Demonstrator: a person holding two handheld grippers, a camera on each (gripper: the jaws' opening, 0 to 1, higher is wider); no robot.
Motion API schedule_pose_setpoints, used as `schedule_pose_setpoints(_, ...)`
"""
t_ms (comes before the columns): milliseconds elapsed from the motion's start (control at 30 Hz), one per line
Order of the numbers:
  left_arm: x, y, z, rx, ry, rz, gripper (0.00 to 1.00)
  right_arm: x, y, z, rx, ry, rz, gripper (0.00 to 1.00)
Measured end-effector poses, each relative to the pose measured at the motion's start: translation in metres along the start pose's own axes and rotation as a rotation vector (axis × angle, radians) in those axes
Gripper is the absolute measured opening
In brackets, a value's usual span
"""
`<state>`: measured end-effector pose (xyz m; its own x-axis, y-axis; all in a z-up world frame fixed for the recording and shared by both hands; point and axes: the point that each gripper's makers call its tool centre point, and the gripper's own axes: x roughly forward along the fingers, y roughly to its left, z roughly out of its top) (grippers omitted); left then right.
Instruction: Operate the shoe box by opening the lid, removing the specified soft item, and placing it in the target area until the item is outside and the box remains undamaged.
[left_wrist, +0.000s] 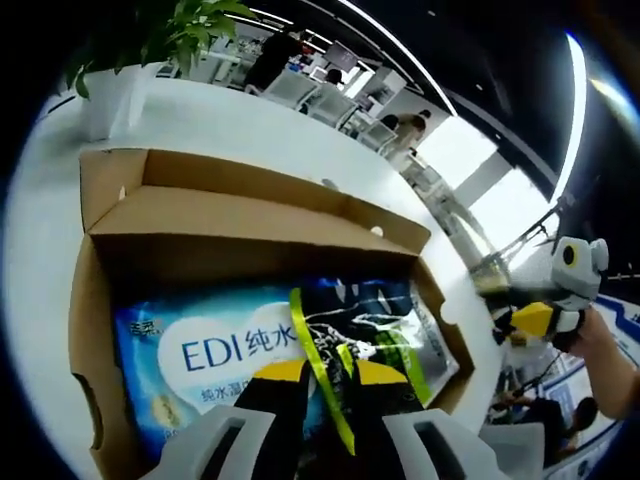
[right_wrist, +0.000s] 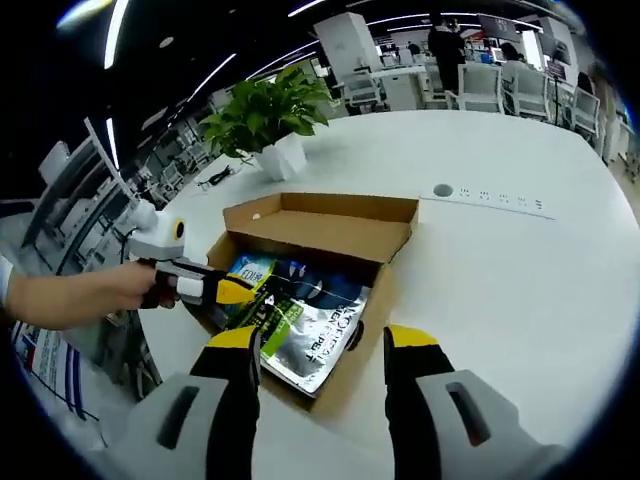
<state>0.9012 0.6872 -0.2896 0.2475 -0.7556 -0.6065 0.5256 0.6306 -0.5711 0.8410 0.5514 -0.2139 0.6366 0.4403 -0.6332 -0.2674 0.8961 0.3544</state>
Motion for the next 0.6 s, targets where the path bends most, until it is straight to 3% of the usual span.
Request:
schedule_pose_setpoints(233,0.004,0.004,0.002,0.004,0.000,0.017,0.13,0.001,-0.009,-0.005,0.014,0.005,-0.005,0.46)
schedule_pose_setpoints(400,0.004,0.008,0.003,0.023,0.000,0.056,0.05,0.000,-0.009,-0.006,0.008,0.010,-0.004,0.46)
schedule_pose_setpoints(600,-0.001,0.012,0.006,0.007,-0.010,0.063,0.02,0.006,-0.001,-0.002,0.008,0.004,0.012,0.45)
